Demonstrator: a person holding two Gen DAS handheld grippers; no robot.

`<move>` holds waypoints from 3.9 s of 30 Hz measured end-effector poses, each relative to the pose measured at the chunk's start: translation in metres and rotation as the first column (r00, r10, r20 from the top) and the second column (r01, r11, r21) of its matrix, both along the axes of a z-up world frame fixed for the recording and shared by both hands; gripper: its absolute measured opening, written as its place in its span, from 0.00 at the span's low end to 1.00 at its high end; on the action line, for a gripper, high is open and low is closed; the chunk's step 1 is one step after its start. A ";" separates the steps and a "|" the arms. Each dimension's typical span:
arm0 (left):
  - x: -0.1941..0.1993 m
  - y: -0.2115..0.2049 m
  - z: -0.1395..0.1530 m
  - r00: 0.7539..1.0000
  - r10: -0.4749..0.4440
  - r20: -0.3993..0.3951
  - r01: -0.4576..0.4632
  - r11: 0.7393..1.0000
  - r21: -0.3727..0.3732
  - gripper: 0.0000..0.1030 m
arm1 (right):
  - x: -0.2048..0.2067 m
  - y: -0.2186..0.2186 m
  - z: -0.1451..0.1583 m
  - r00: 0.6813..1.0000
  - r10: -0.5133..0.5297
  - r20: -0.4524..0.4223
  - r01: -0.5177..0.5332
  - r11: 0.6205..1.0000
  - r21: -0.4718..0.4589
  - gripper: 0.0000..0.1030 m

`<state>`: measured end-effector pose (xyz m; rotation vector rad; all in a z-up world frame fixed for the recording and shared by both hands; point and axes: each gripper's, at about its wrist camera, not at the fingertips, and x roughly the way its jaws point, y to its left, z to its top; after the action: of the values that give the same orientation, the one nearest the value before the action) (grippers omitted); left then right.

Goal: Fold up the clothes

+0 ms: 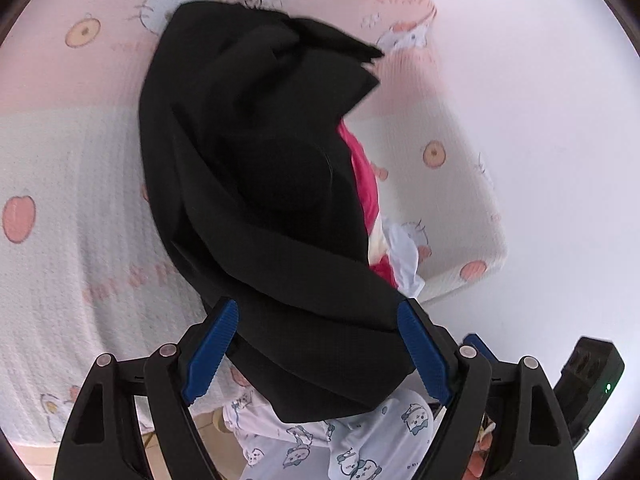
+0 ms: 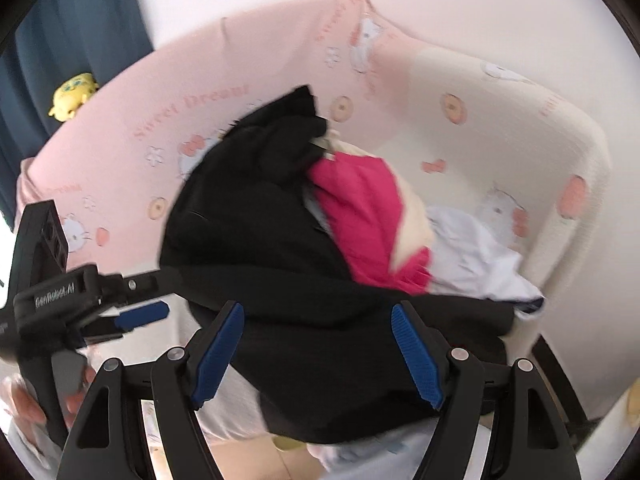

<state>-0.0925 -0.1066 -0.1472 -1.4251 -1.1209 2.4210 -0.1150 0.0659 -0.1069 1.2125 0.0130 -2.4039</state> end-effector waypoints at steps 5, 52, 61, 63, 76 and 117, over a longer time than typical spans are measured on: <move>-0.006 0.012 -0.014 0.999 -0.019 0.039 0.017 0.999 0.044 0.79 | -0.003 0.039 -0.009 0.996 -0.041 0.081 0.050 0.992 -0.116 0.74; -0.012 0.035 -0.024 0.988 -0.141 -0.064 0.131 0.981 -0.142 0.71 | -0.076 -0.058 -0.054 0.936 0.051 0.347 0.055 0.956 -0.289 0.25; -0.048 0.058 -0.046 0.985 -0.172 -0.016 0.166 0.968 -0.186 0.54 | -0.090 -0.054 -0.066 0.926 0.029 0.377 0.079 0.960 -0.269 0.26; -0.052 0.062 -0.046 0.983 -0.181 -0.014 0.173 0.959 -0.225 0.47 | -0.094 -0.046 -0.067 0.926 0.009 0.378 0.093 0.964 -0.251 0.29; -0.054 0.073 -0.040 0.981 -0.194 0.024 0.190 0.918 -0.348 0.37 | -0.099 0.091 -0.076 0.820 -0.305 0.484 0.446 0.870 -0.208 0.70; -0.085 0.099 -0.031 0.972 -0.225 0.059 0.232 0.916 -0.326 0.23 | -0.138 0.063 -0.141 0.741 -0.216 0.635 0.482 0.830 -0.281 0.28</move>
<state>-0.1774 -0.0073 -0.1784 -1.5712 -0.5227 2.5085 -0.2531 0.1289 -0.2483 1.7832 -0.9835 -2.0310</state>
